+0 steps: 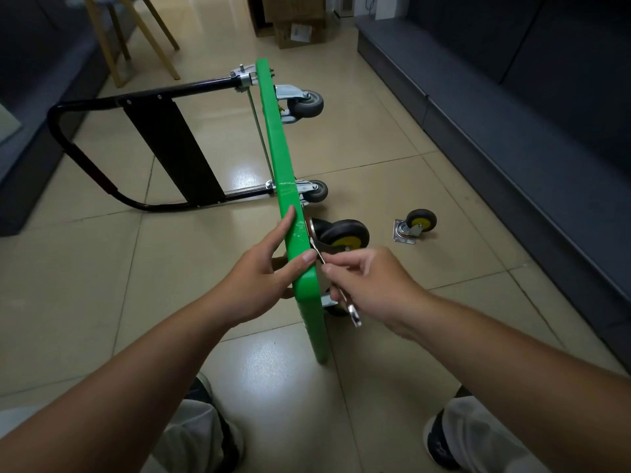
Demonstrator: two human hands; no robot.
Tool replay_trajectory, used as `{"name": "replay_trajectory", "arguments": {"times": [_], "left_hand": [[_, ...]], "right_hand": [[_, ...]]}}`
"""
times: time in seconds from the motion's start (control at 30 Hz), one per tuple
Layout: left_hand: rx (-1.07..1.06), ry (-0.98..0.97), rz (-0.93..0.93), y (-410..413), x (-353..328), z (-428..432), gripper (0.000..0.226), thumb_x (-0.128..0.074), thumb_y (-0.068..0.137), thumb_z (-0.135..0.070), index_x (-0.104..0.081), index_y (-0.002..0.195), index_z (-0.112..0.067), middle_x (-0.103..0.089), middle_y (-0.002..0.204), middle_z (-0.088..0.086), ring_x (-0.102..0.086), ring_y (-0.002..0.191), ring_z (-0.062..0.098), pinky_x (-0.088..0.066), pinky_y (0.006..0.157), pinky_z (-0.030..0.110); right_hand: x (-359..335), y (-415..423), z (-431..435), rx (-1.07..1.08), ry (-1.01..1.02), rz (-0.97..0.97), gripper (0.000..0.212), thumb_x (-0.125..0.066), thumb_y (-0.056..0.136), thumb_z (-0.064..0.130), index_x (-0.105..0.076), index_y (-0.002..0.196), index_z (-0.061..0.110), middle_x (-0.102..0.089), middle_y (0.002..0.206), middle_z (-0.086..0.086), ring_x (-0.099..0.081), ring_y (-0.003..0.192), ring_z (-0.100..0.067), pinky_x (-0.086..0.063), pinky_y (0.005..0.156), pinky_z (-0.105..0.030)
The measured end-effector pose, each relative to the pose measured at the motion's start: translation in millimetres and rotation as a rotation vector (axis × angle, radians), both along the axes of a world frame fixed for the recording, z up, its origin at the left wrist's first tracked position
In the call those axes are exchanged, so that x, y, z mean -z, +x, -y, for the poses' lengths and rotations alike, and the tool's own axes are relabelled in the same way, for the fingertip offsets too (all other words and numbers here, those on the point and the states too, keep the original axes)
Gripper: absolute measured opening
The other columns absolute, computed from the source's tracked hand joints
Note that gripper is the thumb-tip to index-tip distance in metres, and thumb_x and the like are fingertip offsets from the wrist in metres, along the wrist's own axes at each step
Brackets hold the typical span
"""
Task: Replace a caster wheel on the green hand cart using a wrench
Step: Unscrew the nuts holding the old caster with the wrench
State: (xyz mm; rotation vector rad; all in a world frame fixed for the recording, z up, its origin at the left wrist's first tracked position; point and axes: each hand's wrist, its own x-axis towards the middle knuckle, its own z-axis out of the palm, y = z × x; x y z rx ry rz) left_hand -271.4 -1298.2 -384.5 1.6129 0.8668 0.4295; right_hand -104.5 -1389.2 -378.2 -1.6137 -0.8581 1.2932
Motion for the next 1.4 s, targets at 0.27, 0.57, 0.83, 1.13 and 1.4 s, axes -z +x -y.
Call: {"name": "replay_trajectory", "arguments": {"times": [0.27, 0.57, 0.83, 1.13, 1.4], "left_hand": [[-0.018, 0.008, -0.013, 2, 2, -4, 0.088, -0.069, 0.084, -0.039, -0.019, 0.156, -0.052, -0.036, 0.155, -0.016, -0.071, 0.109, 0.018, -0.064, 0.079, 0.046], [-0.075, -0.003, 0.023, 5, 3, -5, 0.089, -0.076, 0.080, -0.034, -0.029, 0.153, -0.051, -0.040, 0.148, -0.020, -0.072, 0.106, 0.015, -0.064, 0.073, 0.043], [-0.082, 0.020, 0.019, 4, 6, -8, 0.086, -0.076, 0.087, -0.024, -0.029, 0.154, -0.049, -0.033, 0.161, -0.011, -0.074, 0.101, 0.020, -0.064, 0.072, 0.042], [-0.045, 0.070, -0.045, 0, 5, -7, 0.098, -0.085, 0.075, -0.042, -0.028, 0.154, -0.054, -0.031, 0.163, -0.013, -0.062, 0.125, 0.024, -0.065, 0.074, 0.042], [0.006, 0.079, -0.088, -3, 0, -5, 0.109, -0.086, 0.073, -0.039, -0.018, 0.158, -0.049, -0.027, 0.159, -0.022, -0.048, 0.139, 0.021, -0.061, 0.088, 0.036]], "right_hand": [[75, -5, 12, -0.024, 0.257, 0.348, 0.048, -0.060, 0.099, 0.014, -0.053, 0.141, 0.036, -0.071, 0.120, 0.010, -0.068, 0.108, -0.014, -0.057, 0.093, -0.039], [98, -5, -4, -0.066, 0.321, 0.583, 0.062, -0.059, 0.099, 0.023, -0.033, 0.144, 0.059, -0.072, 0.116, 0.003, -0.068, 0.100, -0.015, -0.056, 0.089, -0.034], [48, 48, 18, -0.235, 0.249, 0.696, 0.045, -0.064, 0.097, 0.017, -0.056, 0.139, 0.032, -0.064, 0.076, 0.020, -0.060, 0.071, 0.008, -0.046, 0.067, -0.011], [-21, 21, 8, 0.065, -0.219, -0.109, 0.018, -0.061, 0.099, 0.014, -0.069, 0.112, 0.005, -0.069, 0.073, -0.013, -0.057, 0.053, -0.014, -0.047, 0.057, -0.025], [-47, 15, -26, -0.033, -0.339, -0.177, 0.020, -0.058, 0.101, 0.014, -0.061, 0.116, 0.003, -0.068, 0.063, -0.008, -0.053, 0.049, -0.009, -0.046, 0.048, -0.018]]}}
